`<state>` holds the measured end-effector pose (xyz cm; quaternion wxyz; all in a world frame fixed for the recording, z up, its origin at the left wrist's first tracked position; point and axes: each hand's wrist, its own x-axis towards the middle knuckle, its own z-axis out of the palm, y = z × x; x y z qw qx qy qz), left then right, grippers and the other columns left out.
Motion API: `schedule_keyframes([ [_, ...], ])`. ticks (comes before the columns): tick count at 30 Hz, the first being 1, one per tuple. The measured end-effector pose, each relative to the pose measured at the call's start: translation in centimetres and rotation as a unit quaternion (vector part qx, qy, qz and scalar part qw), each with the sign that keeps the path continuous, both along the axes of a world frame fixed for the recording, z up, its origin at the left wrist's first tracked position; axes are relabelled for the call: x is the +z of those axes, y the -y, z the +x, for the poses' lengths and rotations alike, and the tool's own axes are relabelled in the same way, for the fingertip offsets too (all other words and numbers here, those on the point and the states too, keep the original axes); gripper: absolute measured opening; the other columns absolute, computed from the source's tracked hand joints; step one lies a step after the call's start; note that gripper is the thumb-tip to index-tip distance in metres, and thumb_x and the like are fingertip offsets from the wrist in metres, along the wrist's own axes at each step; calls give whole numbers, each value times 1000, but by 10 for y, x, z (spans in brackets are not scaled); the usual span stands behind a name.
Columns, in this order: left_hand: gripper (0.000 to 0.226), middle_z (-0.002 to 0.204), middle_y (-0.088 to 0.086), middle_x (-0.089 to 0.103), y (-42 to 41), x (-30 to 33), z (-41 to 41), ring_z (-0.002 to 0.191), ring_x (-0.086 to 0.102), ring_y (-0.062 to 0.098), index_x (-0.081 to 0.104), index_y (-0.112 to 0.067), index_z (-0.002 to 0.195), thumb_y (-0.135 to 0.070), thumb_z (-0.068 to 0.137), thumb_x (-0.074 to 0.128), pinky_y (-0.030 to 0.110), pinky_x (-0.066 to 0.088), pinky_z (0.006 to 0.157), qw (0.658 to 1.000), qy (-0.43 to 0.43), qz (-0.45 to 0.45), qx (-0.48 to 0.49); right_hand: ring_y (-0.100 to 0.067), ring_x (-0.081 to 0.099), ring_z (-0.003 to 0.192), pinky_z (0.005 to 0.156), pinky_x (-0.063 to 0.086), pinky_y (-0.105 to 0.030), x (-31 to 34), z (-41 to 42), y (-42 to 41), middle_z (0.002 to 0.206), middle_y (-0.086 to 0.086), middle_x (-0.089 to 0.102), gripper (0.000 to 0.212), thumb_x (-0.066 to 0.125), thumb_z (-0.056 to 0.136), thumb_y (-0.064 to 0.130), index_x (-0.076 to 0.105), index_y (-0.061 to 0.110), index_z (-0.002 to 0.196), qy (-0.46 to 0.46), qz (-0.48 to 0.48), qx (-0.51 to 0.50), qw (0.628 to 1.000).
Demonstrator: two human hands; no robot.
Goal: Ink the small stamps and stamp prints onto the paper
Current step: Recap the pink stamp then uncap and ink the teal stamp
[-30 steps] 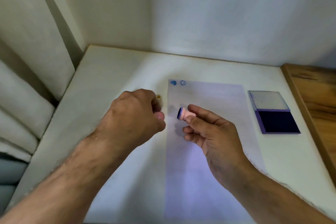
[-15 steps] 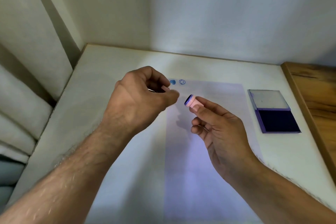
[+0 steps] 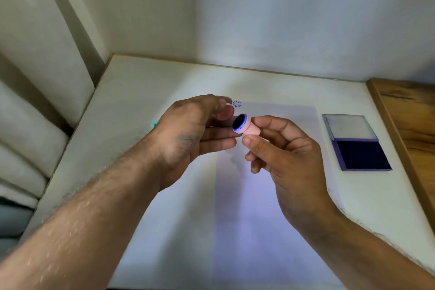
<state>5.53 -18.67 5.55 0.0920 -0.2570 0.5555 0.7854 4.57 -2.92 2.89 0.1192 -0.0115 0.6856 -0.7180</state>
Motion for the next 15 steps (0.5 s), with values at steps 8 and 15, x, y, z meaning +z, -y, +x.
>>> schedule_keyframes([
  [8, 26, 102, 12, 75, 2, 0, 1, 95, 73, 24, 69, -5, 109, -15, 96, 49, 36, 58, 86, 996, -7, 29, -83, -19, 61, 59, 54, 50, -18, 0, -3, -4, 73, 6, 71, 24, 77, 79, 10, 74, 30, 93, -68, 94, -11, 993],
  [15, 22, 108, 8, 75, 5, -6, 3, 101, 72, 21, 70, -9, 110, -14, 91, 62, 35, 56, 87, 992, -38, -20, -117, -19, 61, 57, 55, 54, -24, 0, -1, -4, 72, 8, 69, 23, 78, 79, 13, 73, 32, 90, -114, 139, -25, 983],
])
